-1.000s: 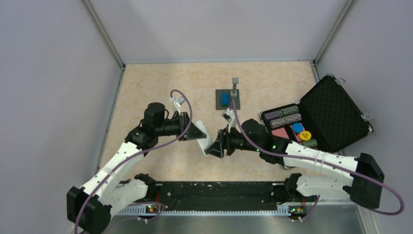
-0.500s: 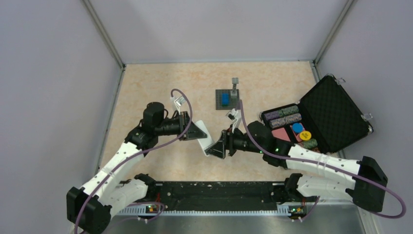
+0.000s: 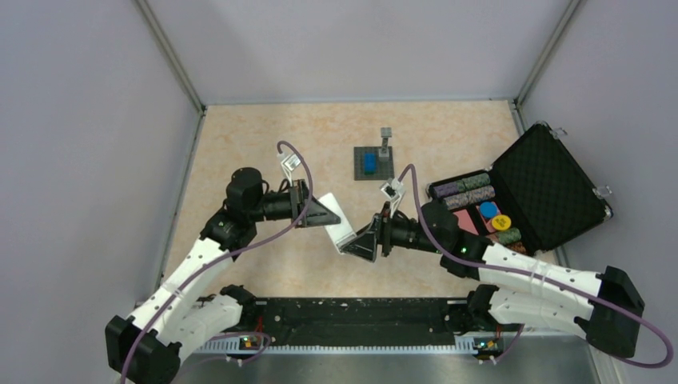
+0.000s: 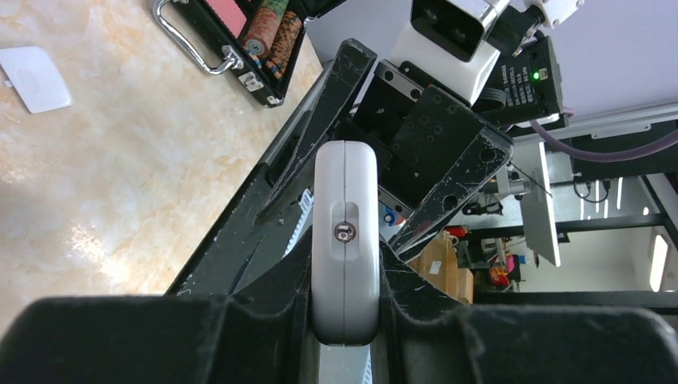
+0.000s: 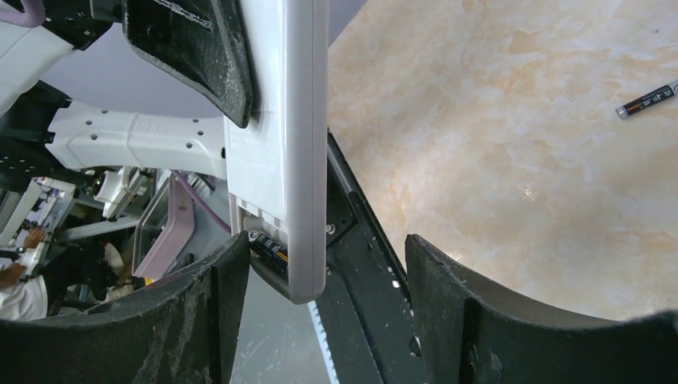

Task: Load the batteries into the remote control

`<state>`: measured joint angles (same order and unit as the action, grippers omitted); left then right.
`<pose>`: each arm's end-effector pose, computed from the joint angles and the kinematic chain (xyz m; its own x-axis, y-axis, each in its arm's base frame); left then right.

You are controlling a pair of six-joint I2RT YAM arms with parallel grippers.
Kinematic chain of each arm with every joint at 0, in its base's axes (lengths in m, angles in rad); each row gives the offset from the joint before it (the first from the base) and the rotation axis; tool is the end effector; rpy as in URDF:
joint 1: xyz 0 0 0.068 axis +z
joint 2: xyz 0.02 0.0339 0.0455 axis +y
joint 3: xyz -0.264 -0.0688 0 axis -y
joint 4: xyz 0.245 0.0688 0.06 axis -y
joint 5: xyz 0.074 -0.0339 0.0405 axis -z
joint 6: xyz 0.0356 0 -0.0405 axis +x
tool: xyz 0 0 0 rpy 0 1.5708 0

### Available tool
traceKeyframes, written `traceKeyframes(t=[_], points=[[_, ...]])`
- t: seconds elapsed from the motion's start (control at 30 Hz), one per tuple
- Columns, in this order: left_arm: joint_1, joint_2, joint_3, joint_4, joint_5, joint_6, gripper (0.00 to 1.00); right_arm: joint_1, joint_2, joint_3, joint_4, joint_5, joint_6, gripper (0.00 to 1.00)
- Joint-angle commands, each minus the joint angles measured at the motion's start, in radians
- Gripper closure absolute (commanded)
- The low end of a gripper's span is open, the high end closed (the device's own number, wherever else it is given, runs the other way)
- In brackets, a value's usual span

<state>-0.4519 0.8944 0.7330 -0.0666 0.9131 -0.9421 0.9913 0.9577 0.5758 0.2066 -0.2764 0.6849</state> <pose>0.1672 -0.1125 0.3176 -0.8964 -0.1145 -0.4282 0.4004 0.2053 -0.8931 0.1147 0.1931 0.2749 -0.6763 0.0780 -0.7325 -0.6770 0.3262 0.6598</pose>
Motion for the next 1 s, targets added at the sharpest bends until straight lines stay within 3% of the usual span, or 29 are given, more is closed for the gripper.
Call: traceKeyframes(t=[0.0,0.17,0.57,0.67,0.87,0.97], points=[[-0.008,-0.057,0.08,-0.013,0.141,0.009,1.0,-0.047,0.006,-0.017,-0.173,0.049,-0.045,0.32],[-0.007,-0.064,0.099,-0.19,0.022,0.222,1.0,-0.056,-0.051,0.051,-0.218,0.021,-0.017,0.2],[-0.007,-0.206,0.023,-0.186,-0.181,0.409,1.0,-0.061,-0.114,0.196,-0.377,0.163,-0.011,0.16],[-0.006,-0.271,0.016,-0.215,-0.282,0.428,1.0,-0.06,-0.04,0.246,-0.455,0.267,-0.009,0.22],[-0.006,-0.354,0.045,-0.36,-0.58,0.392,1.0,-0.056,0.248,0.376,-0.511,0.381,0.022,0.53],[-0.007,-0.383,0.054,-0.406,-0.665,0.387,1.0,-0.053,0.398,0.423,-0.514,0.449,0.073,0.6]])
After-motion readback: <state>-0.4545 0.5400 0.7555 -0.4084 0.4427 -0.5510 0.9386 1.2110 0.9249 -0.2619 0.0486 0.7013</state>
